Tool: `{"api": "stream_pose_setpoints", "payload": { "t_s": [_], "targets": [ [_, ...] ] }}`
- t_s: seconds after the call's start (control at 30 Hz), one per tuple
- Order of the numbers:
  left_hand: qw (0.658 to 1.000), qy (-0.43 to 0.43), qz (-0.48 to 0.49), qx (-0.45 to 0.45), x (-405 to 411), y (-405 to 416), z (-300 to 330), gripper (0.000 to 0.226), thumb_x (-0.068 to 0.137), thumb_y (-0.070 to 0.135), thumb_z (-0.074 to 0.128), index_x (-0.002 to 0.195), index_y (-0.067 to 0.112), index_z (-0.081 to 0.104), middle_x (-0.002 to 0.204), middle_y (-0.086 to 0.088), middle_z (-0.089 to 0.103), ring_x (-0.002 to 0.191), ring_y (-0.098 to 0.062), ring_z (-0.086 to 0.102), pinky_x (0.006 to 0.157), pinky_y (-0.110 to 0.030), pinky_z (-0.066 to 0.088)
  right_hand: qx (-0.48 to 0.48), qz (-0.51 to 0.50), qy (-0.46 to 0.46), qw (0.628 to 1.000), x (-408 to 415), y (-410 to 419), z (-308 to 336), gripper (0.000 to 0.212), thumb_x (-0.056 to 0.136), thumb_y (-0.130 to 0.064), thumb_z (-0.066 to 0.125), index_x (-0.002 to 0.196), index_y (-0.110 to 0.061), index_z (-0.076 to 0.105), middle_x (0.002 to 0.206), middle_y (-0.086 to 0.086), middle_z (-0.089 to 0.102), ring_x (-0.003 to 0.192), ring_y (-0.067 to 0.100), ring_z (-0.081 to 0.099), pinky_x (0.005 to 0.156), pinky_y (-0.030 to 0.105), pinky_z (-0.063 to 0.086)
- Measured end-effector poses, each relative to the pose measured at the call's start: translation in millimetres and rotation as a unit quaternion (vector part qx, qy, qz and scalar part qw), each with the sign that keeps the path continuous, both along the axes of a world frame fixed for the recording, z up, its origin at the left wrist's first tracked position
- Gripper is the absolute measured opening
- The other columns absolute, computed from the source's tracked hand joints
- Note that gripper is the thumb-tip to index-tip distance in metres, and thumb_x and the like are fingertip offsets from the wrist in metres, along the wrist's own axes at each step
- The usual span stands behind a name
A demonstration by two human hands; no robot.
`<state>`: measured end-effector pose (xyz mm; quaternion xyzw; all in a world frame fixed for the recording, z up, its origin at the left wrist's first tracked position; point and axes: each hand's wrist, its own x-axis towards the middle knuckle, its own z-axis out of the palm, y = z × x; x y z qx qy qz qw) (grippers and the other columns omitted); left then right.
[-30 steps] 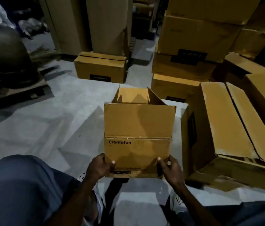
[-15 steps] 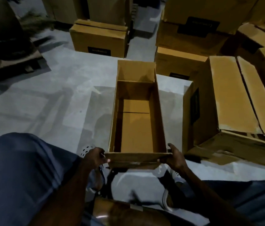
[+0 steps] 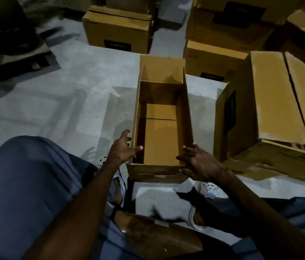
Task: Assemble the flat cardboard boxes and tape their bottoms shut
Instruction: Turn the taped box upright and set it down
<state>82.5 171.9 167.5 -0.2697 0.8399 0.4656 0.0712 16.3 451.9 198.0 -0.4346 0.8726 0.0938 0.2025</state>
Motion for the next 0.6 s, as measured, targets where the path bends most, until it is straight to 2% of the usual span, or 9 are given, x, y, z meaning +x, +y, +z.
{"api": "stream_pose_setpoints", "payload": {
  "t_s": [0.07, 0.13, 0.2, 0.27, 0.33, 0.4, 0.5, 0.6],
  "targets": [
    [0.998, -0.001, -0.003, -0.059, 4, -5, -4, 0.078, 0.086, 0.025, 0.071, 0.150, 0.026, 0.026, 0.137, -0.013, 0.055, 0.118, -0.033, 0.057, 0.095, -0.044, 0.050, 0.050, -0.045, -0.001, 0.998, 1, 3, 6, 0.063, 0.098, -0.063, 0.026, 0.148, -0.025, 0.039, 0.156, 0.007, 0.037, 0.149, 0.023, 0.020, 0.121, 0.038, 0.006],
    [0.993, 0.007, -0.009, -0.121, 5, -12, -5, 0.076, 0.089, 0.020, 0.066, 0.150, 0.025, 0.020, 0.132, -0.017, 0.055, 0.113, -0.036, 0.058, 0.095, -0.049, 0.048, 0.058, -0.106, 0.021, 0.993, -1, 12, 6, 0.065, 0.095, -0.069, 0.026, 0.134, -0.025, 0.054, 0.142, 0.009, 0.051, 0.140, 0.025, 0.035, 0.117, 0.039, 0.022],
    [0.977, -0.016, -0.055, -0.204, 1, -19, 1, 0.089, 0.086, 0.026, 0.070, 0.150, 0.025, 0.009, 0.141, -0.017, 0.043, 0.118, -0.039, 0.053, 0.098, -0.054, 0.045, 0.055, -0.162, 0.054, 0.984, -7, 21, -4, 0.072, 0.090, -0.075, 0.018, 0.120, -0.026, 0.061, 0.120, 0.009, 0.063, 0.124, 0.025, 0.050, 0.112, 0.042, 0.031],
    [0.949, -0.063, -0.126, -0.283, -12, -28, 10, 0.110, 0.078, 0.031, 0.078, 0.153, 0.022, -0.002, 0.156, -0.015, 0.019, 0.131, -0.039, 0.042, 0.103, -0.055, 0.042, 0.065, -0.191, 0.092, 0.975, -18, 23, -20, 0.085, 0.084, -0.080, 0.007, 0.121, -0.023, 0.058, 0.110, 0.009, 0.066, 0.115, 0.025, 0.057, 0.115, 0.047, 0.028],
    [0.908, -0.096, -0.228, -0.337, -33, -40, 18, 0.118, 0.073, 0.039, 0.081, 0.155, 0.021, -0.003, 0.162, -0.012, -0.002, 0.143, -0.037, 0.025, 0.108, -0.055, 0.038, 0.062, -0.213, 0.123, 0.967, -25, 20, -37, 0.092, 0.083, -0.084, 0.011, 0.136, -0.016, 0.046, 0.126, 0.013, 0.063, 0.129, 0.027, 0.050, 0.117, 0.054, 0.012],
    [0.863, -0.122, -0.321, -0.370, -56, -53, 25, 0.106, 0.076, 0.047, 0.077, 0.154, 0.024, 0.010, 0.163, -0.008, -0.011, 0.148, -0.034, 0.011, 0.112, -0.057, 0.033, 0.064, -0.233, 0.146, 0.959, -26, 8, -50, 0.103, 0.081, -0.087, 0.017, 0.148, -0.009, 0.032, 0.146, 0.016, 0.048, 0.143, 0.029, 0.032, 0.116, 0.059, 0.001],
    [0.823, -0.122, -0.370, -0.413, -91, -62, 37, 0.076, 0.082, 0.053, 0.067, 0.146, 0.024, 0.038, 0.163, -0.008, -0.001, 0.147, -0.033, 0.016, 0.110, -0.056, 0.035, 0.089, -0.256, 0.173, 0.947, -30, -12, -69, 0.113, 0.079, -0.087, 0.026, 0.154, -0.004, 0.015, 0.160, 0.020, 0.023, 0.150, 0.034, 0.012, 0.110, 0.068, -0.010],
    [0.798, -0.138, -0.407, -0.423, -114, -62, 43, 0.069, 0.083, 0.058, 0.063, 0.141, 0.024, 0.045, 0.161, -0.008, 0.009, 0.142, -0.031, 0.028, 0.106, -0.049, 0.041, 0.118, -0.271, 0.162, 0.942, -33, -25, -86, 0.115, 0.080, -0.085, 0.031, 0.154, -0.001, 0.009, 0.161, 0.025, 0.010, 0.151, 0.038, 0.002, 0.112, 0.068, -0.010]
  ]
}}
